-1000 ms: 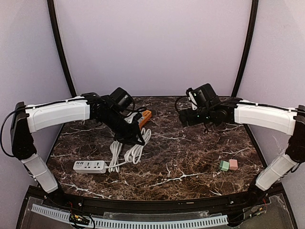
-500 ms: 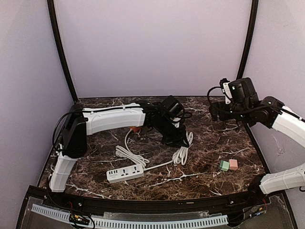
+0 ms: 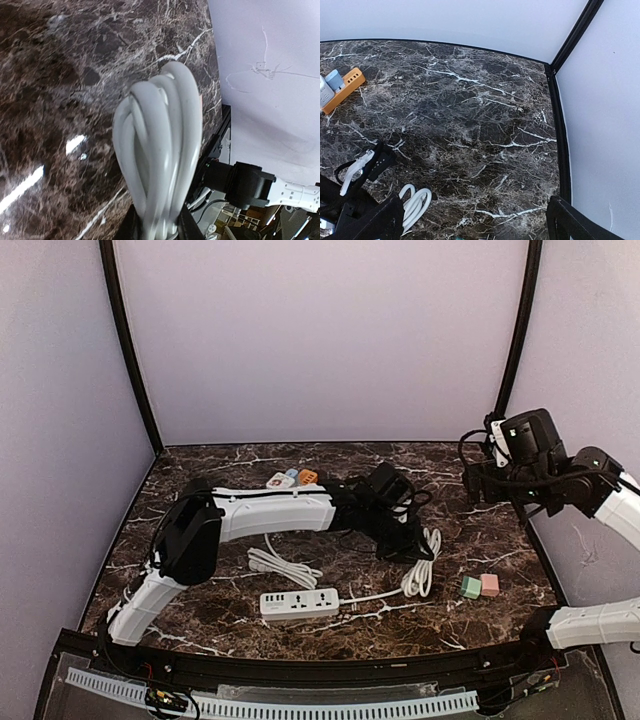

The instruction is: Insert the plug

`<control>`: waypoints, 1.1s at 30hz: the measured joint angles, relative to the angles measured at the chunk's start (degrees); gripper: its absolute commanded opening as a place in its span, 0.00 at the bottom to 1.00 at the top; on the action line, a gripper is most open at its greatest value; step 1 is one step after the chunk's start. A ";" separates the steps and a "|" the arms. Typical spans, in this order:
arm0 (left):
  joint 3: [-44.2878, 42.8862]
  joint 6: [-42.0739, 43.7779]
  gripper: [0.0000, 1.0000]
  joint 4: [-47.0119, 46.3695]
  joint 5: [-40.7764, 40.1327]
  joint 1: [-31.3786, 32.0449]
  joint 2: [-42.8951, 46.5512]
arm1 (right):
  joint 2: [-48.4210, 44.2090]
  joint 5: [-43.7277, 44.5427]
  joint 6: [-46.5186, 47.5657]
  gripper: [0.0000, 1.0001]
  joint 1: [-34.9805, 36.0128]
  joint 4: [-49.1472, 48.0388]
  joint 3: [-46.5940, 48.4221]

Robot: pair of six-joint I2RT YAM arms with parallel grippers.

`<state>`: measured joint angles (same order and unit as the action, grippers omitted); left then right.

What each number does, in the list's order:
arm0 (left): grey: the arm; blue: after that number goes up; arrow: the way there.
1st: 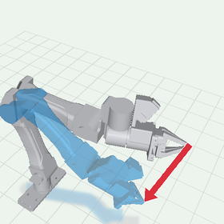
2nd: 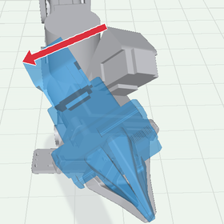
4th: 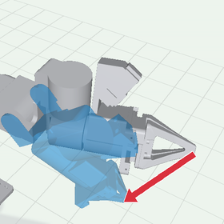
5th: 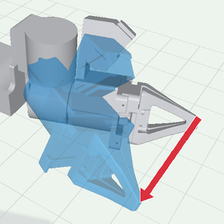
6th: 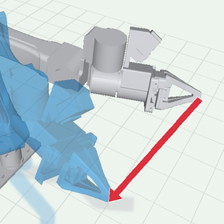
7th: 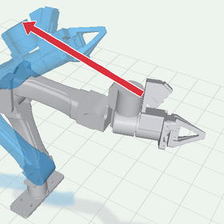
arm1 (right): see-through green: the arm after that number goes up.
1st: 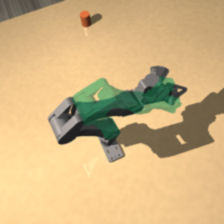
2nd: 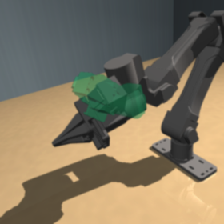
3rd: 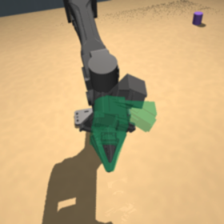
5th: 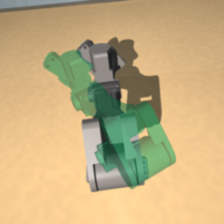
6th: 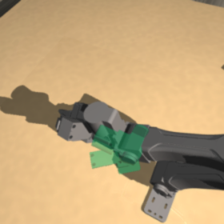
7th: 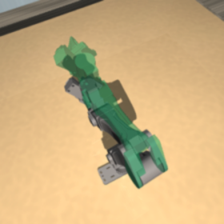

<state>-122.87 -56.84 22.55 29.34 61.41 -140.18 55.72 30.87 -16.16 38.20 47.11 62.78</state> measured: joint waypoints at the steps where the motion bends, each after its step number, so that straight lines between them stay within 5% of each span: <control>1: -0.04 -0.92 0.12 -2.16 0.11 0.00 -0.83 | -0.20 0.28 -0.15 0.99 0.00 0.50 0.04; 9: -3.26 -4.90 0.16 -13.57 -2.36 -0.17 -8.07 | -2.43 0.61 -2.91 0.99 0.00 4.04 0.42; 19: -3.74 -4.90 0.26 -15.21 -8.90 -3.02 -9.31 | -4.46 -3.04 -9.70 0.99 0.00 8.31 0.46; 26: -3.74 -3.52 0.57 -15.19 -8.74 -5.51 -9.88 | -6.14 -6.12 -12.90 0.99 0.00 9.73 0.46; 31: -3.76 -1.33 0.96 -15.17 -6.97 -5.35 -9.88 | -6.67 -7.48 -12.98 0.99 0.00 9.97 0.44; 33: -3.76 -0.52 0.98 -15.15 -6.05 -5.22 -9.88 | -6.88 -8.11 -12.66 0.99 0.00 9.97 0.44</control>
<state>-126.63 -57.36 7.40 23.29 56.18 -150.06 48.84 22.76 -28.82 38.20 57.08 63.22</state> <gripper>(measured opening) 0.923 0.986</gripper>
